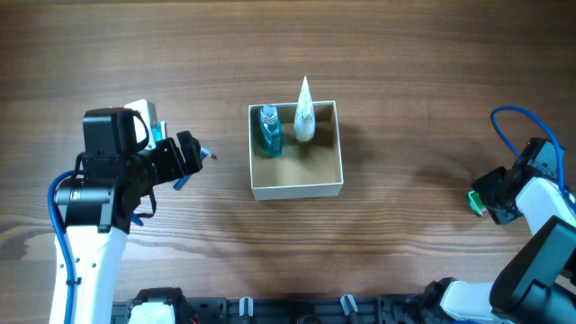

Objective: Pack container
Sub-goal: 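Move the right gripper to the green Dettol soap and grasp it, then carry the Dettol soap into the box and release it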

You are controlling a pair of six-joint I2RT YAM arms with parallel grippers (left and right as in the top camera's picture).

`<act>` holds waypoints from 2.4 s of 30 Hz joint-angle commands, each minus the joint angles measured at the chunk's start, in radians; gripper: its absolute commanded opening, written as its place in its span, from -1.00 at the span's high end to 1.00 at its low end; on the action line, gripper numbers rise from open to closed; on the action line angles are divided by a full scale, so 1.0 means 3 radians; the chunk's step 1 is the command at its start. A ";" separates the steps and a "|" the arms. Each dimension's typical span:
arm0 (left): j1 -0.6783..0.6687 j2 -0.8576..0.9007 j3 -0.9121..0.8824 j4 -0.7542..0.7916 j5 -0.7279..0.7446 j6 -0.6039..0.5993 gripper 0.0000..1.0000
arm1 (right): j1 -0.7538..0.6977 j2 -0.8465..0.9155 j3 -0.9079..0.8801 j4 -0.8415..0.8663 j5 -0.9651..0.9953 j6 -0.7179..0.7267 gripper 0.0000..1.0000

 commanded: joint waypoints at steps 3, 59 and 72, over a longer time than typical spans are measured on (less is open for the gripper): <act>-0.0018 0.0004 0.0066 -0.0004 0.0111 -0.0042 -0.99 | -0.0011 0.0006 -0.0048 0.0000 -0.0116 0.0006 0.02; -0.0018 0.0004 0.0066 0.0061 0.0111 -0.0042 -0.99 | 0.3769 -0.0540 0.1771 -0.1417 -0.1113 -0.3885 0.91; -0.0018 0.0004 0.0066 0.0061 0.0109 -0.0041 -1.00 | 0.3916 0.0130 0.1771 -0.1305 -0.1059 -0.3883 0.91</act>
